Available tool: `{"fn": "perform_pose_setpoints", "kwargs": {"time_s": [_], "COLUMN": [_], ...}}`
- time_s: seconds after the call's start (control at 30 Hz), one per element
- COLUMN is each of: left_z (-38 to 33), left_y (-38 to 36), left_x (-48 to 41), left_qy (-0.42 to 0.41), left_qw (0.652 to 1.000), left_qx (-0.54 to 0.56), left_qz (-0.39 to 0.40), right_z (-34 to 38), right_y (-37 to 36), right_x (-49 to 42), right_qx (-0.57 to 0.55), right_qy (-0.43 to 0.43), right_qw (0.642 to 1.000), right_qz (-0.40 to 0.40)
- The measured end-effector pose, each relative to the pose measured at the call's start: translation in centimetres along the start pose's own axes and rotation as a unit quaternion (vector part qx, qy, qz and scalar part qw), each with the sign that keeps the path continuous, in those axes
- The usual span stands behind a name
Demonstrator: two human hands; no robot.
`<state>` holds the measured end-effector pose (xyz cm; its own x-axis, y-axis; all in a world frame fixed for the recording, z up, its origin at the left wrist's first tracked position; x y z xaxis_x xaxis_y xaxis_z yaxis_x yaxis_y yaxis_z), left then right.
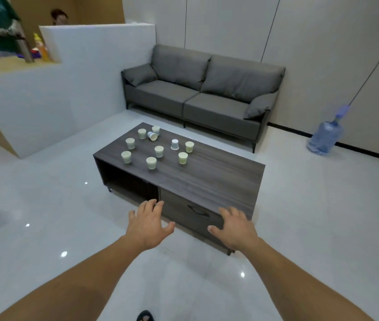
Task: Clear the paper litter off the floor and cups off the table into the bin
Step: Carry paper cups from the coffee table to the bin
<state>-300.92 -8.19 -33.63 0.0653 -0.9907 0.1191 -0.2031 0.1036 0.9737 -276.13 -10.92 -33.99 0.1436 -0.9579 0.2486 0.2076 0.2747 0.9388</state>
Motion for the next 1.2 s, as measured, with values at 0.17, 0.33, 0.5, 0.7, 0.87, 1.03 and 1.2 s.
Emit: {"fn": "perform_pose_setpoints", "kwargs": {"time_s": [0.17, 0.33, 0.5, 0.7, 0.87, 1.03, 1.2], "left_z": [4.0, 7.4, 9.4, 10.8, 12.6, 14.1, 16.4], "left_y": [0.8, 2.1, 2.1, 1.6, 2.1, 2.7, 0.8], "left_x": [-7.9, -15.4, -21.4, -30.4, -38.5, -45.4, -50.7], "left_qy": [0.021, 0.021, 0.033, 0.046, 0.068, 0.085, 0.09], "left_qw": [1.0, 1.0, 0.999, 0.998, 0.996, 0.994, 0.99], "left_qx": [0.014, 0.008, 0.012, 0.017, 0.005, 0.025, 0.043], "left_qz": [-0.002, 0.001, 0.018, 0.034, 0.052, 0.059, 0.1], "right_z": [3.1, 6.1, 7.6, 8.4, 9.9, 12.3, 14.7], "right_y": [0.9, 2.2, 1.9, 1.7, 1.9, 2.1, 0.3], "right_x": [-8.2, -16.1, -22.9, -34.0, -44.3, -52.9, -59.0], "right_qx": [0.004, 0.007, 0.003, 0.003, -0.01, 0.0, -0.011], "right_qy": [0.017, 0.019, 0.024, 0.045, 0.063, 0.097, 0.098], "right_qw": [1.0, 1.0, 0.999, 0.996, 0.993, 0.988, 0.984], "right_qz": [0.018, 0.014, 0.047, 0.072, 0.094, 0.117, 0.146]}}
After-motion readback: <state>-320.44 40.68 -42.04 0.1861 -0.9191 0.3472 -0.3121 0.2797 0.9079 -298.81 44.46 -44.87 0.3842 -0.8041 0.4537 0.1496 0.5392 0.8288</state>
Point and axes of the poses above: each hand's wrist, its own x-axis away from the middle knuckle, its own y-axis out of the back of the hand, z = x × y, the point moved 9 cm from there along -x, towards the middle knuckle, and after that the axes turned 12 degrees about y, right-handed, at the moved point
